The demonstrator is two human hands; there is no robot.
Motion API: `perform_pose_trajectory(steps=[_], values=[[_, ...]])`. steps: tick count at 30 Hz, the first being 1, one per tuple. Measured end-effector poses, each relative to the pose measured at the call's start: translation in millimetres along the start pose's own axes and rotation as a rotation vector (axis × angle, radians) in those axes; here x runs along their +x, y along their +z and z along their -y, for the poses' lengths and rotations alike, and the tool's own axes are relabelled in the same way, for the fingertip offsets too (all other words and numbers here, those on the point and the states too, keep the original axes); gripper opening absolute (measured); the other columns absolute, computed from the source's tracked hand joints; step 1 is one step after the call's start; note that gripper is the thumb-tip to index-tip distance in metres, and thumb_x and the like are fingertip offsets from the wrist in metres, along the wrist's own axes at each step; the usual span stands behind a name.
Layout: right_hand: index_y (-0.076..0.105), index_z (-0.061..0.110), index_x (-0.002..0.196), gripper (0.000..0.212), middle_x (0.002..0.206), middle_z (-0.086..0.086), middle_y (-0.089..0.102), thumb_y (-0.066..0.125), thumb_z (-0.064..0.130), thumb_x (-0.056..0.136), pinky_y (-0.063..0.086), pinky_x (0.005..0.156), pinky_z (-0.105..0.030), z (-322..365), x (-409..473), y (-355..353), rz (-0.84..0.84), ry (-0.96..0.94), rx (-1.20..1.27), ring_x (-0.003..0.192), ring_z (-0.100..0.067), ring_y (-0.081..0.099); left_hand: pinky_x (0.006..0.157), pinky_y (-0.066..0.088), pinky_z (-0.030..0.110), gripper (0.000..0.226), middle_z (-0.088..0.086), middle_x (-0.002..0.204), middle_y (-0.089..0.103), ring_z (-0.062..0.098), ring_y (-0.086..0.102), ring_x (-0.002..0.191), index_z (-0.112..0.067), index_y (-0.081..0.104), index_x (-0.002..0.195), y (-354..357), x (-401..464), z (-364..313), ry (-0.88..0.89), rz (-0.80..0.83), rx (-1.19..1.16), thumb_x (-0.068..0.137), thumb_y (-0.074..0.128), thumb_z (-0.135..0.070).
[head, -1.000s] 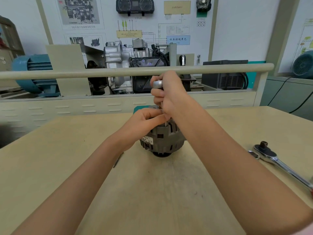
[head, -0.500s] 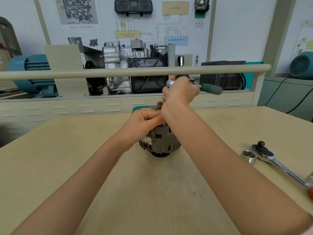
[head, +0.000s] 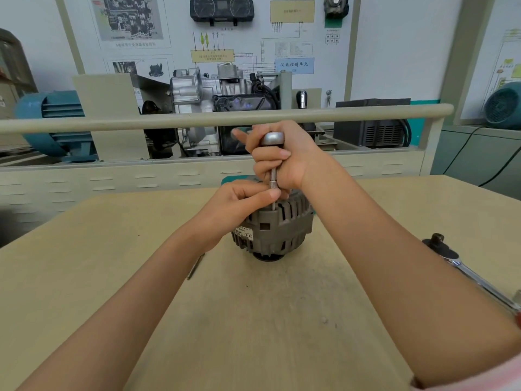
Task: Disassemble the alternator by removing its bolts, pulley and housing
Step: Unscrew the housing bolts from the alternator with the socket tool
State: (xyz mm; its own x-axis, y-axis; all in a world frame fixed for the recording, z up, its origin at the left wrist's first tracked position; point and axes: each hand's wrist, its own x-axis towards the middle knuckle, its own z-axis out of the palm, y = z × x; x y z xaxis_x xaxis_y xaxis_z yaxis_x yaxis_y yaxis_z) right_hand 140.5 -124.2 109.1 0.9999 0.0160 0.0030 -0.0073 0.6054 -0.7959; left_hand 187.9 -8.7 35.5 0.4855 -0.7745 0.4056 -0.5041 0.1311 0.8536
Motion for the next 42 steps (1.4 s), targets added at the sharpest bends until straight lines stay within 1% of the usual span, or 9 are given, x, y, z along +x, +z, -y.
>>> perform_pose_trajectory(steps=[6, 9, 13, 21, 24, 27, 30, 35, 42], values=[[0.037, 0.008, 0.11, 0.015, 0.075, -0.007, 0.057, 0.027, 0.009, 0.099, 0.034, 0.038, -0.016, -27, 6, 19, -0.689, -0.704, -0.033, 0.046, -0.01, 0.046, 0.052, 0.045, 0.011, 0.04, -0.014, 0.065, 0.069, -0.002, 0.062, 0.061, -0.036, 0.074, 0.06, 3, 1, 1, 0.009, -0.063, 0.017, 0.092, 0.058, -0.017], [0.046, 0.002, 0.1, 0.019, 0.08, -0.008, 0.061, 0.029, 0.01, 0.099, 0.038, 0.04, -0.018, -19, -2, 25, -0.571, -0.504, 0.004, 0.045, -0.015, 0.053, 0.056, 0.047, 0.01, 0.028, -0.012, 0.073, 0.073, 0.0, 0.068, 0.067, -0.037, 0.076, 0.068, 3, 1, -1, -0.007, -0.046, 0.007, 0.088, 0.063, -0.023], [0.042, 0.011, 0.073, 0.028, 0.049, 0.005, 0.045, 0.025, 0.01, 0.096, 0.031, 0.044, -0.018, 1, -5, 25, -0.425, -0.232, -0.059, 0.039, -0.01, 0.049, 0.065, 0.053, 0.017, 0.019, -0.007, 0.085, 0.075, 0.006, 0.07, 0.079, -0.035, 0.077, 0.083, 1, 2, 0, -0.04, 0.001, -0.018, 0.076, 0.062, -0.043], [0.058, 0.002, 0.089, 0.029, 0.038, 0.011, 0.038, 0.033, 0.014, 0.099, 0.014, 0.036, -0.011, 12, 0, 8, 0.037, 0.132, -0.156, 0.025, -0.002, 0.031, 0.067, 0.051, 0.012, 0.02, -0.013, 0.095, 0.075, 0.002, 0.069, 0.089, -0.027, 0.072, 0.104, -1, 1, 0, -0.047, 0.021, -0.037, 0.091, 0.056, -0.027], [0.056, 0.006, 0.088, 0.026, 0.037, 0.011, 0.036, 0.033, 0.012, 0.098, 0.016, 0.032, -0.011, 7, -3, 16, -0.011, 0.066, -0.224, 0.025, -0.001, 0.03, 0.064, 0.05, 0.011, 0.017, -0.015, 0.087, 0.074, -0.001, 0.068, 0.083, -0.023, 0.073, 0.098, -1, 1, 2, -0.032, -0.003, -0.044, 0.091, 0.058, -0.022], [0.051, 0.008, 0.094, 0.02, 0.037, 0.009, 0.038, 0.032, 0.002, 0.092, 0.018, 0.029, -0.012, -6, 0, 23, -0.354, -0.264, -0.121, 0.025, -0.001, 0.032, 0.066, 0.052, 0.015, 0.016, -0.013, 0.079, 0.073, 0.002, 0.068, 0.077, -0.023, 0.074, 0.087, 1, 1, 2, -0.018, -0.026, -0.04, 0.091, 0.059, -0.019], [0.04, 0.019, 0.127, 0.044, 0.053, 0.0, 0.043, 0.03, -0.003, 0.09, 0.021, 0.028, -0.012, -14, 5, 21, -0.61, -0.576, 0.032, 0.024, -0.004, 0.034, 0.062, 0.05, 0.012, 0.019, -0.012, 0.078, 0.074, 0.001, 0.069, 0.074, -0.027, 0.074, 0.084, 3, 2, 1, -0.017, -0.045, -0.035, 0.092, 0.058, -0.018], [0.042, 0.014, 0.074, 0.027, 0.036, 0.006, 0.036, 0.024, 0.003, 0.092, 0.016, 0.029, -0.013, -5, 0, 19, -0.353, -0.283, -0.096, 0.025, -0.002, 0.031, 0.064, 0.052, 0.015, 0.016, -0.007, 0.085, 0.075, 0.004, 0.07, 0.078, -0.022, 0.073, 0.095, 2, 2, 0, -0.044, -0.014, -0.045, 0.091, 0.058, -0.021], [0.054, 0.004, 0.093, 0.023, 0.042, 0.01, 0.037, 0.032, 0.009, 0.097, 0.016, 0.028, -0.011, 5, -2, 6, 0.062, 0.024, -0.067, 0.026, -0.002, 0.032, 0.073, 0.049, 0.011, 0.02, -0.013, 0.096, 0.074, 0.0, 0.068, 0.092, -0.027, 0.071, 0.104, 0, 1, 0, -0.047, 0.024, -0.028, 0.093, 0.054, -0.024]])
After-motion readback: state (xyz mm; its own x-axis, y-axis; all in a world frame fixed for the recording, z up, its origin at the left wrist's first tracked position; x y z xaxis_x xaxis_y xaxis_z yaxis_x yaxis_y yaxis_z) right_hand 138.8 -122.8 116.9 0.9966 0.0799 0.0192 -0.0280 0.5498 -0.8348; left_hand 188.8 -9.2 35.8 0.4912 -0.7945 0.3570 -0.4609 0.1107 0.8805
